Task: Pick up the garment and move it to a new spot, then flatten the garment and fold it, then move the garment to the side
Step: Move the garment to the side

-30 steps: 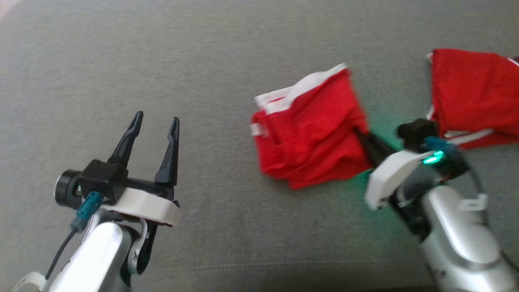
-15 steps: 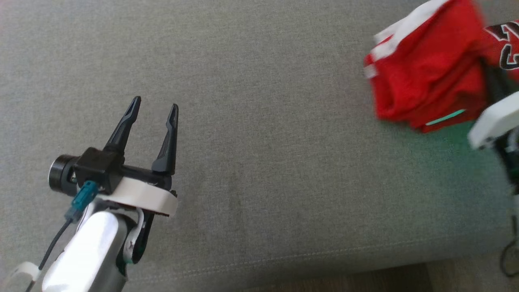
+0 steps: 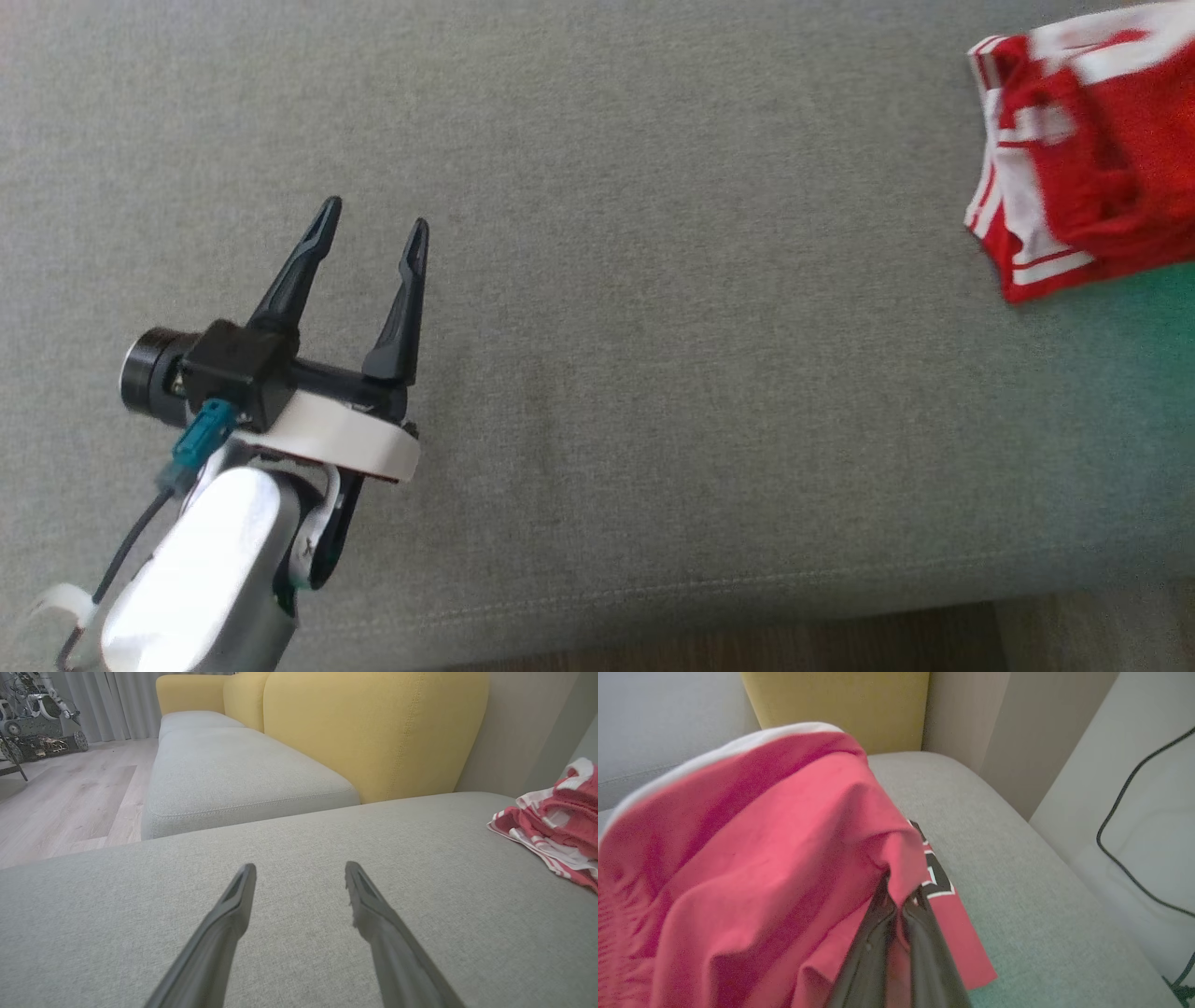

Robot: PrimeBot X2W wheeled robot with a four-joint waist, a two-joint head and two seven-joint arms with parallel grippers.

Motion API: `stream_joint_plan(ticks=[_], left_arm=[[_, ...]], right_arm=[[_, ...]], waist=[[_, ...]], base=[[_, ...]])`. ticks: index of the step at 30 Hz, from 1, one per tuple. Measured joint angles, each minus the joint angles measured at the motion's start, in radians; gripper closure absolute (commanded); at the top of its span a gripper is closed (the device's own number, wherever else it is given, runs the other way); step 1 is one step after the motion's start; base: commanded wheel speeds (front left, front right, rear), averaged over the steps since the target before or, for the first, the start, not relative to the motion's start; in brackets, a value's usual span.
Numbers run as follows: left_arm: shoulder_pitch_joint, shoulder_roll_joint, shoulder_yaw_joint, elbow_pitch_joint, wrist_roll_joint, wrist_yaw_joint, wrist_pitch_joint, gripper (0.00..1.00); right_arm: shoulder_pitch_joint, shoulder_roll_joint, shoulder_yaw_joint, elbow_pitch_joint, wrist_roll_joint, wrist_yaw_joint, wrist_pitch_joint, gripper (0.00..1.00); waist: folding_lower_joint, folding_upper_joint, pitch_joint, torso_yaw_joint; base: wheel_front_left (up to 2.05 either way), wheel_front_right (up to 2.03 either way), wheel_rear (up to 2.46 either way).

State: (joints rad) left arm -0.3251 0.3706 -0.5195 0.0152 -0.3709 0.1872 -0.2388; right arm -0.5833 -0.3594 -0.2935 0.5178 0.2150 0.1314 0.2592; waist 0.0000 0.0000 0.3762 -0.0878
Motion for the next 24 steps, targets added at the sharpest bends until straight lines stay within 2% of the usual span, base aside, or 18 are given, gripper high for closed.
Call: stream_joint_plan(ticks=[6,12,13,14,21,24], left_arm=[[-0.027,0.000,-0.005,-0.002,0.001,-0.003,0.001,0.00],[-0.035,0.000,-0.005,-0.002,0.002,-0.003,0.001,0.00],[-0.035,0.000,-0.005,-0.002,0.002,-0.003,0.001,0.00],[-0.035,0.000,-0.004,0.000,0.002,-0.003,0.001,0.00],[-0.035,0.001,-0.004,0.007,0.001,-0.003,0.000,0.00],[-0.034,0.001,-0.002,0.014,-0.001,-0.002,-0.001,0.00]], right_arm=[[-0.031,0.004,-0.067,0.123,-0.033,0.000,-0.029,1.00],[-0.063,0.009,-0.077,0.196,-0.049,0.000,-0.078,0.98],[-0.068,0.009,-0.078,0.207,-0.049,0.000,-0.084,0.67],[-0.076,0.012,-0.081,0.223,-0.053,0.000,-0.093,0.00],[-0.085,0.029,-0.079,0.241,-0.072,0.000,-0.143,0.00],[-0.080,0.042,-0.066,0.206,-0.076,0.000,-0.181,0.00]], waist=[[0.0000,0.0000,0.034,0.019],[0.0000,0.0000,0.053,0.025],[0.0000,0.0000,0.055,0.025],[0.0000,0.0000,0.055,0.024],[0.0000,0.0000,0.040,0.016],[0.0000,0.0000,0.021,0.013]], base=[[0.00,0.00,0.00],[0.00,0.00,0.00],[0.00,0.00,0.00],[0.00,0.00,0.00],[0.00,0.00,0.00],[0.00,0.00,0.00]])
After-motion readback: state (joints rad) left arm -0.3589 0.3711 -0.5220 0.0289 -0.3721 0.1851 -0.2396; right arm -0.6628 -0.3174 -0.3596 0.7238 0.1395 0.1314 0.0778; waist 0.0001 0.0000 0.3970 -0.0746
